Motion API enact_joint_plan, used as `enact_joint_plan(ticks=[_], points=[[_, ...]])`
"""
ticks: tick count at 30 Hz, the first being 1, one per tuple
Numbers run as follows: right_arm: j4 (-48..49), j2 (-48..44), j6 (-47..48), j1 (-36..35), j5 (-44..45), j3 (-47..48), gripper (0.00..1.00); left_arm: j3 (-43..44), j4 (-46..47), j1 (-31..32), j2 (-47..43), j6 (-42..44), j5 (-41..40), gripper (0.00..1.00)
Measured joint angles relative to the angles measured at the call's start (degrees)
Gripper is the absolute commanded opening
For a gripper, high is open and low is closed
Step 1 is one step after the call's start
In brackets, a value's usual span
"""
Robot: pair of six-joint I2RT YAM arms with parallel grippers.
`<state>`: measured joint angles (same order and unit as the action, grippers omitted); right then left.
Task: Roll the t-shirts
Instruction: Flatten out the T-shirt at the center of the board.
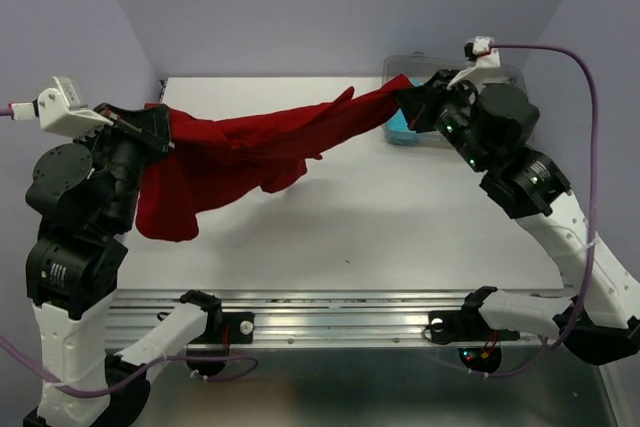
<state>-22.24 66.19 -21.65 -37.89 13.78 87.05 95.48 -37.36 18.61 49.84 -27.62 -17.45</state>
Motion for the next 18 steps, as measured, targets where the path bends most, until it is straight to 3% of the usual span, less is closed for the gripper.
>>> enact_joint_plan(ticks=[10,18], points=[[0.24,-10.45,0.04,-0.02,-4.81,8.39,0.01,7.32,1.57,0.00,-0.17,0.09,11.17,0.00],[1.33,-13.53,2.47,-0.09,-1.27,9.53,0.01,0.04,4.28,0.02,-0.24,-0.15,14.40,0.00]])
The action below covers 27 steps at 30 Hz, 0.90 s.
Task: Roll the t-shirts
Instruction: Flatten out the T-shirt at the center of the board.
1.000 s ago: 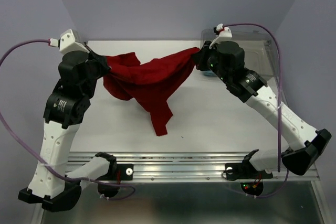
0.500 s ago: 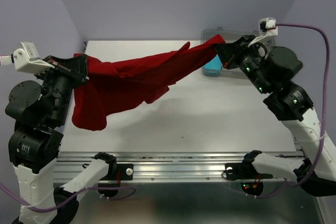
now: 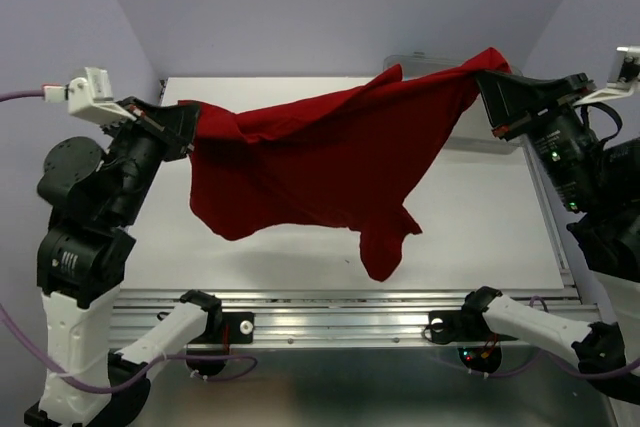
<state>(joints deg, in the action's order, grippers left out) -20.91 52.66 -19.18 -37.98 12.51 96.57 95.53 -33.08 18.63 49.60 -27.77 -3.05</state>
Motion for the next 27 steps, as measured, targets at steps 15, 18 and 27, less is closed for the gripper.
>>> enact_joint_plan(ticks=[15,18,27], points=[[-4.42,12.63,2.45,0.02,5.77,-8.57,0.01,-5.64,-4.35,-0.02,12.39,2.10,-11.72,0.00],[-4.48,12.02,2.27,0.02,3.54,-8.57,0.01,2.25,-4.50,-0.02,14.53,3.82,-13.94,0.00],[-4.72,5.97,4.07,0.02,-7.80,-9.40,0.01,19.23,-4.50,-0.02,14.34,7.52,-18.27,0.00]])
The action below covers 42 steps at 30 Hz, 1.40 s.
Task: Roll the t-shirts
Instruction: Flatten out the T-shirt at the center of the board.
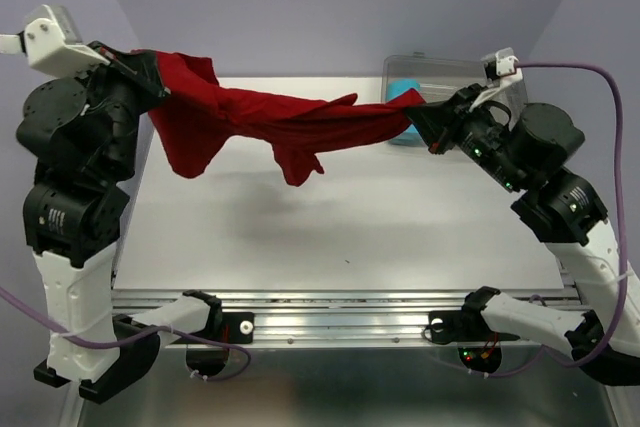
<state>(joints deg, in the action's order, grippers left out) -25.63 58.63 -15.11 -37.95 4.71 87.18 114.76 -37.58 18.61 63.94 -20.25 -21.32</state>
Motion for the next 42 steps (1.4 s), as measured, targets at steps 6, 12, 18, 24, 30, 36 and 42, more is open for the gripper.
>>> enact_joint_plan(ticks=[6,12,18,24,30,36,42], points=[[-0.33,-5.86,1.44,0.00,-9.70,-1.84,0.01,6.49,0.39,0.00,-0.83,2.01,-0.37,0.00],[0.26,-8.79,0.96,0.00,-15.10,-9.29,0.01,2.03,4.59,0.00,-0.81,3.87,-0.33,0.00],[0.59,-9.55,-1.79,0.00,-16.55,-25.35,0.01,-9.97,10.88,-0.63,11.98,6.01,1.73,0.00],[-2.56,-9.97,-6.36,0.00,-10.86,-37.94,0.67,-8.52,11.23,-0.90,40.13,7.37,8.52,0.78],[-4.39,-10.21,-9.94,0.00,-1.97,-38.69,0.71,4.35,1.46,-0.31,57.29,7.34,12.63,0.80],[-4.85,-7.80,-11.26,0.00,3.21,-39.04,0.70,-12.44,3.85,1.62,41.22,5.75,11.21,0.77],[-4.68,-1.11,-12.39,0.00,4.83,-39.15,0.71,-35.85,6.23,1.90,21.62,0.50,9.01,0.75]])
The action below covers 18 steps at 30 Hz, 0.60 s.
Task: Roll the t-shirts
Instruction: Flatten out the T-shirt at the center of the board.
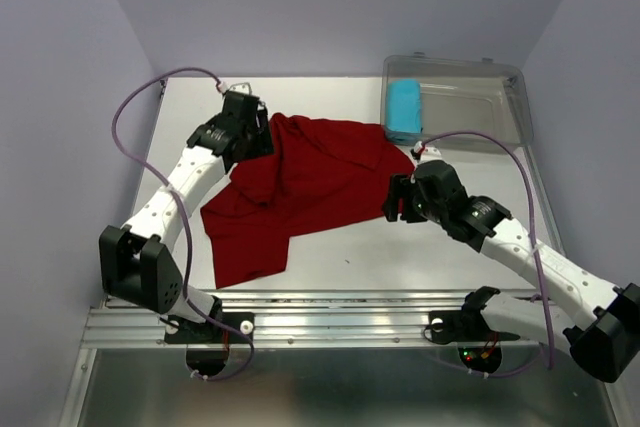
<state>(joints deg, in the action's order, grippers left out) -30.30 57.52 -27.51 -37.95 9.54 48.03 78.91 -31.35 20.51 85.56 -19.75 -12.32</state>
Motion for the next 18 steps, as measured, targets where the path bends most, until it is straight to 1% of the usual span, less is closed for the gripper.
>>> enact_joint_plan(ticks=[3,6,9,12,14,16,18], points=[[0.94,2.84,-0.85,0.00,0.13,-0.63,0.71,-11.96,0.85,-0.28,-5.25,-3.82,-0.07,0.73],[2.99,7.15,-1.40,0.00,0.13,-0.92,0.71,-21.29,2.47,-0.35,-6.14,-7.91,1.97,0.69],[4.98,11.85,-1.46,0.00,0.35,-0.83,0.72,-27.93,4.02,-0.33,-6.05,-11.02,4.63,0.69],[6.38,17.55,-0.83,0.90,0.48,0.33,0.71,-32.26,7.78,-0.31,-5.79,-14.16,7.30,0.69],[7.74,21.38,-0.28,2.45,0.22,2.01,0.70,-33.57,9.86,-0.26,-5.07,-15.74,8.26,0.69],[10.71,26.32,0.39,5.81,-0.09,3.85,0.68,-34.01,13.14,-0.26,-2.51,-17.20,9.38,0.69],[13.33,29.16,0.63,8.76,-0.52,4.35,0.68,-33.73,15.15,-0.26,0.48,-17.64,9.46,0.68]])
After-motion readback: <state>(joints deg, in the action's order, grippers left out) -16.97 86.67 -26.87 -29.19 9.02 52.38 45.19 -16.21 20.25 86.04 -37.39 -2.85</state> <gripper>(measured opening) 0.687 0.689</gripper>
